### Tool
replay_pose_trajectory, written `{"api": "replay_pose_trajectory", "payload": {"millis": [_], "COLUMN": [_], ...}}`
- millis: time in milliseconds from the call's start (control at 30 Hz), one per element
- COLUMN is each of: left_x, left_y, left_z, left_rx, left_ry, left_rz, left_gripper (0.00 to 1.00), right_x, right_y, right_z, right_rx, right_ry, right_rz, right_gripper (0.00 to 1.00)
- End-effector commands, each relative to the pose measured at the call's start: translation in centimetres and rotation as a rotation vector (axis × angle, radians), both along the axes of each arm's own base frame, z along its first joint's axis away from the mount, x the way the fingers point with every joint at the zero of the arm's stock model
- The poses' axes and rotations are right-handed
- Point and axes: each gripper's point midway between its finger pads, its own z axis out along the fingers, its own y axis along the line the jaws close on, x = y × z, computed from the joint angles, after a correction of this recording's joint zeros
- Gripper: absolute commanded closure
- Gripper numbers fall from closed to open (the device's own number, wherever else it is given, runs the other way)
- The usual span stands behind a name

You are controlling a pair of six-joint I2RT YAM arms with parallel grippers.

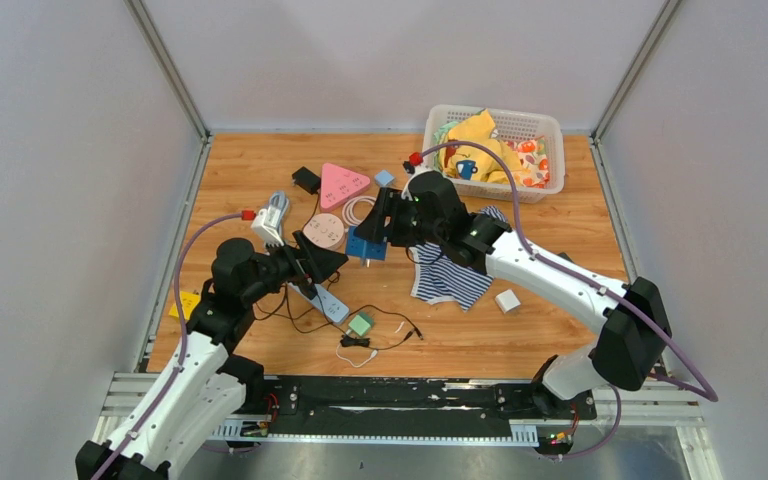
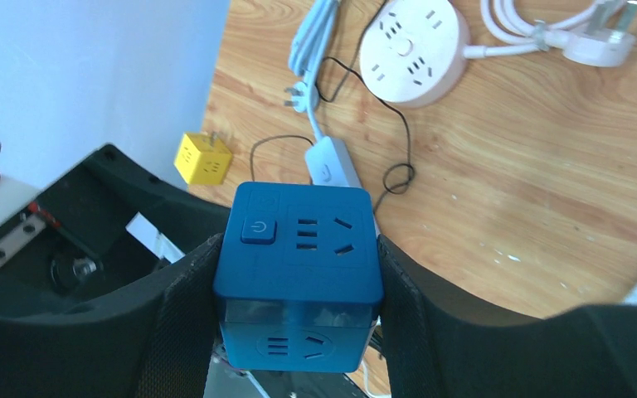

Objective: Insert the plug
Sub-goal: Pick up the plug from the center of the board.

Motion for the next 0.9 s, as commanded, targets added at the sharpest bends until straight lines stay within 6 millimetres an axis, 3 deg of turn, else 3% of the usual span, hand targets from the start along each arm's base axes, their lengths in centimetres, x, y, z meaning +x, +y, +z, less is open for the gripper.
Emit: {"api": "replay_pose_trajectory", "payload": {"millis": [0,200,400,533,600,767,867], "left_x": [0.7,1.6,2.0,2.2,2.1,1.3,0.6], "left_y": [-0.6,-1.5,-2.5,-2.8,-2.9,-2.7,-2.2], "left_z": [2.6,2.0,3.0,3.1,3.0,2.5,2.6], "left_rx": [0.041,0.086,0.096,0.101,0.107,0.154,0.197], "left_ry": [-0.122,-0.108,-0.128,-0.134,-0.135,-0.194,-0.275], "left_rz": [0.003,0.002,-0.011,-0.016,-0.029,-0.075,-0.093], "left_gripper": [0.14,0.14,0.14,0.2,0.31,0.74,0.86], "right_x": [1.3,1.0,0.5,-0.1,-0.7,-3.1,-4.8], "right_y": [2.1,2.8,3.2,3.6,3.8,3.7,3.3], "right_z": [3.4,3.7,3.5,3.3,3.2,2.8,2.3], "right_rx": [0.148,0.165,0.196,0.198,0.197,0.191,0.17], "right_ry": [0.009,0.013,0.03,0.036,0.036,0.032,0.041], "right_rz": [-0.009,0.003,0.025,0.067,0.105,0.261,0.385], "right_gripper": [0.75,0.75,0.75,0.75,0.75,0.75,0.74]}}
